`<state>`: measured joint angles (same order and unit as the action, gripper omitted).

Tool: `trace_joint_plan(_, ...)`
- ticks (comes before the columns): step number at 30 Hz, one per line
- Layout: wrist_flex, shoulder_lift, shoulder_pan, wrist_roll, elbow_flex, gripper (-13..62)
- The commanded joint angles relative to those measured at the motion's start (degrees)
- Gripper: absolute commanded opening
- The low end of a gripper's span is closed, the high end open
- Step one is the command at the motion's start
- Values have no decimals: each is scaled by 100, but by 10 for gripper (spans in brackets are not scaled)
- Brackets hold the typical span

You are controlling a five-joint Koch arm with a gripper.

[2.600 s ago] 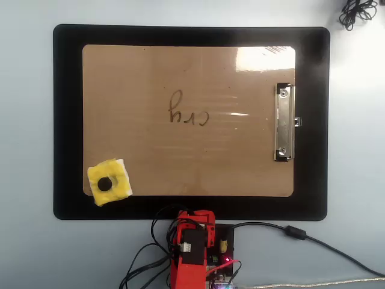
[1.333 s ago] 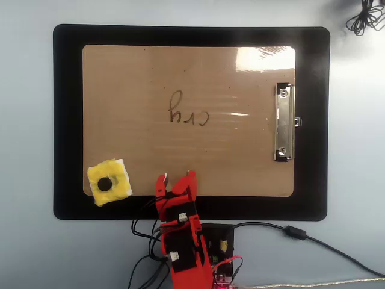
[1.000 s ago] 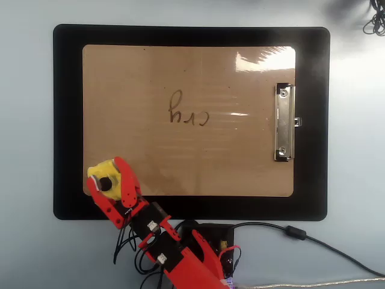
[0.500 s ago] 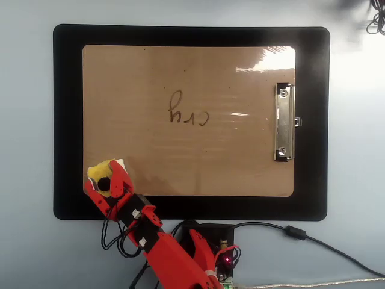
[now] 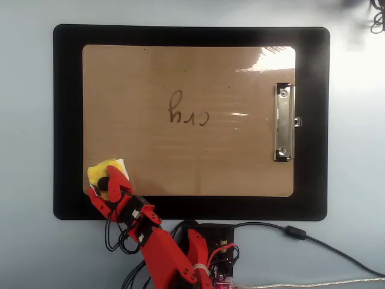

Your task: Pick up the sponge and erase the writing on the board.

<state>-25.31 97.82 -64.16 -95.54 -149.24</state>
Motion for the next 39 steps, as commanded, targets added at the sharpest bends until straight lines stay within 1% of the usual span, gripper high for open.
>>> trace_joint_plan(1,-413,105,-97,18,-62,319)
trace_joint_plan(6,-404,88,-70,185,-132,316)
trace_joint_plan(8,-431,70,-70,167,-132,279)
trace_joint_plan(11,-422,26,-53,167,-132,172)
trace_joint_plan(13,-422,26,-35,167,-141,134)
trace_joint_plan(16,-404,62,44,176,-176,43)
trace_joint_plan(17,-404,97,123,185,-176,-11)
trace_joint_plan(19,-404,123,299,193,-149,-80)
trace_joint_plan(23,-396,281,729,229,-114,-80)
trace_joint_plan(27,-396,756,1705,229,-132,-80)
trace_joint_plan(31,-176,1266,2936,308,-114,-80)
trace_joint_plan(35,123,1336,4333,1354,149,-80)
trace_joint_plan(39,527,1327,5247,1670,255,-80)
